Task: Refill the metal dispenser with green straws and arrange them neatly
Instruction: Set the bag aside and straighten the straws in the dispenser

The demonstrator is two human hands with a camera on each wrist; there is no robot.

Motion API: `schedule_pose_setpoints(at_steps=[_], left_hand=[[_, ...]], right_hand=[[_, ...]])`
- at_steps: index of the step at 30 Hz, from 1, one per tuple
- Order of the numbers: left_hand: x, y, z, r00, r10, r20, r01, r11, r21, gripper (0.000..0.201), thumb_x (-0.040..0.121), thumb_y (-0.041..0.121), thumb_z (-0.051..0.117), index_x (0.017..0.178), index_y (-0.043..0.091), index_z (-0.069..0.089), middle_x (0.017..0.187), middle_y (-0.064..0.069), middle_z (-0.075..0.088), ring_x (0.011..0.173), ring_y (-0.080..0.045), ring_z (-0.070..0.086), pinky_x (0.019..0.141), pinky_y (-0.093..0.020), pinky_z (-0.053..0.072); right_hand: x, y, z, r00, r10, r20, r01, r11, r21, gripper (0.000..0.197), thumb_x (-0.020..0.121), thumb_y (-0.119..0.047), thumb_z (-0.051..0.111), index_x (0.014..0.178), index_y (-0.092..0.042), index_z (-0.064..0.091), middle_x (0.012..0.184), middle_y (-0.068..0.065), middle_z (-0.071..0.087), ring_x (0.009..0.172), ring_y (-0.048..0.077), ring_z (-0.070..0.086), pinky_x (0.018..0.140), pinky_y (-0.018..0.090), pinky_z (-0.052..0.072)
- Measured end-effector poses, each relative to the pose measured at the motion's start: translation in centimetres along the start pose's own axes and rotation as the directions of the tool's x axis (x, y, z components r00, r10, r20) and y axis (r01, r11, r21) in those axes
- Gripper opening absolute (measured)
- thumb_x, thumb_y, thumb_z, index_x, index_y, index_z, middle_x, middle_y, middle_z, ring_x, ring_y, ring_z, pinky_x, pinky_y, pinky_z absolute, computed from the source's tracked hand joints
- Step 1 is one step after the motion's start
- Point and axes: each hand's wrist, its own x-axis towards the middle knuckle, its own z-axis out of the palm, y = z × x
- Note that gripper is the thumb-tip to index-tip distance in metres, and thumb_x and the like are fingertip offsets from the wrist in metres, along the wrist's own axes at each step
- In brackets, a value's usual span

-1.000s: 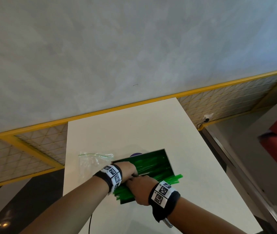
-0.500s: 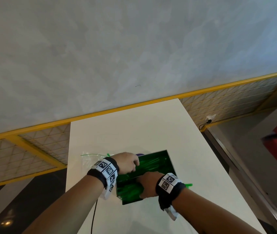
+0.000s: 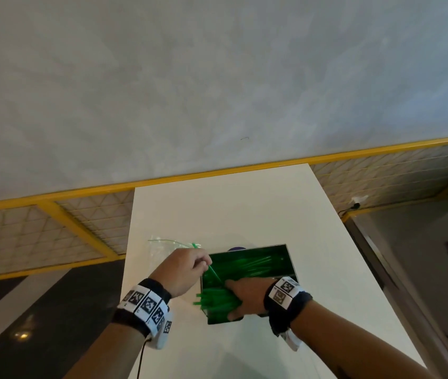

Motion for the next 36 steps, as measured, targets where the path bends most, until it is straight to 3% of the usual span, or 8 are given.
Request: schedule_pose_setpoints(at_steps=[5, 11, 15, 20, 23, 28, 33, 36], left_hand=[[-0.1, -0.4, 1.9, 0.988, 0.144, 0.063, -0.157, 0.906, 0.394, 0.041, 0.099, 0.012, 0.054, 0.135, 0.030, 0.063, 0.144, 0.011, 0.052, 0.127, -0.019, 0.045, 0.095, -0.040, 0.050], [1.0, 0.9, 1.9, 0.985, 0.167, 0.040, -0.137, 0.630, 0.764, 0.027, 0.069, -0.004, 0.071, 0.078, 0.020, 0.062, 0.085, 0.003, 0.059, 0.094, -0.029, 0.048, 0.077, -0.046, 0.036], [0.9, 0.7, 1.2, 0.985, 0.153, 0.075, -0.160, 0.682, 0.714, 0.031, 0.080, -0.010, 0.056, 0.091, 0.018, 0.062, 0.095, -0.001, 0.058, 0.086, -0.029, 0.059, 0.089, -0.050, 0.042], [-0.4, -0.2, -0.9, 0.991, 0.133, -0.034, -0.104, 0.887, 0.451, 0.023, 0.094, 0.001, 0.054, 0.086, 0.022, 0.059, 0.086, 0.007, 0.053, 0.073, -0.012, 0.053, 0.062, -0.020, 0.037], [-1.3, -1.2, -1.7, 0.984, 0.085, -0.159, -0.045, 0.970, 0.237, 0.024, 0.099, 0.005, 0.056, 0.084, 0.022, 0.062, 0.086, 0.008, 0.056, 0.077, -0.004, 0.051, 0.066, -0.018, 0.035], [-2.3, -0.3, 0.6, 0.986, 0.093, -0.136, -0.073, 0.987, 0.143, 0.015, 0.102, 0.014, 0.058, 0.093, 0.018, 0.070, 0.087, 0.008, 0.057, 0.084, -0.007, 0.054, 0.073, -0.015, 0.037], [-1.7, 0.0, 2.8, 0.990, 0.012, -0.143, 0.003, 0.994, 0.107, 0.016, 0.102, 0.016, 0.055, 0.093, 0.021, 0.067, 0.091, 0.005, 0.056, 0.086, -0.012, 0.056, 0.074, -0.013, 0.039], [-1.1, 1.7, 4.4, 0.996, 0.076, -0.043, -0.067, 0.982, 0.175, 0.015, 0.104, 0.023, 0.055, 0.102, 0.019, 0.069, 0.095, 0.004, 0.055, 0.086, -0.013, 0.057, 0.079, -0.022, 0.045]], right_hand=[[-0.6, 0.5, -0.1, 1.000, -0.009, -0.015, 0.010, 0.998, 0.062, 0.057, 0.090, -0.056, 0.066, 0.128, -0.019, 0.044, 0.111, 0.006, 0.066, 0.088, 0.023, 0.061, 0.080, 0.033, 0.049], [-1.1, 0.5, -0.3, 0.997, -0.005, -0.075, 0.010, 0.998, 0.064, 0.054, 0.085, -0.052, 0.072, 0.124, -0.020, 0.052, 0.115, 0.007, 0.067, 0.100, 0.027, 0.065, 0.090, 0.040, 0.053], [-1.7, 0.7, -0.9, 0.993, -0.018, -0.114, 0.028, 0.996, 0.088, 0.045, 0.086, -0.045, 0.073, 0.120, -0.020, 0.058, 0.114, 0.004, 0.068, 0.101, 0.023, 0.065, 0.090, 0.036, 0.052], [-2.5, 1.3, -0.5, 0.979, -0.051, -0.199, 0.078, 0.988, 0.132, 0.017, 0.091, -0.031, 0.064, 0.106, -0.027, 0.058, 0.099, -0.001, 0.067, 0.087, 0.019, 0.067, 0.079, 0.038, 0.058], [-3.2, 0.4, -0.8, 0.970, -0.059, -0.236, 0.096, 0.984, 0.151, 0.021, 0.096, -0.030, 0.062, 0.116, -0.024, 0.057, 0.104, 0.000, 0.066, 0.089, 0.017, 0.065, 0.081, 0.033, 0.056], [-6.7, 0.1, -4.5, 0.914, -0.064, -0.400, 0.152, 0.969, 0.194, 0.026, 0.097, -0.040, 0.061, 0.122, -0.033, 0.055, 0.099, -0.014, 0.062, 0.082, -0.003, 0.058, 0.073, 0.017, 0.045], [-8.5, 0.6, -7.0, 0.909, -0.026, -0.416, 0.142, 0.958, 0.249, 0.010, 0.095, -0.042, 0.062, 0.099, -0.044, 0.054, 0.090, -0.010, 0.067, 0.081, 0.002, 0.065, 0.081, 0.034, 0.056], [-9.3, -0.4, -7.9, 0.896, -0.061, -0.440, 0.201, 0.939, 0.278, 0.009, 0.094, -0.037, 0.065, 0.094, -0.041, 0.056, 0.086, -0.010, 0.069, 0.078, 0.002, 0.066, 0.077, 0.026, 0.053]])
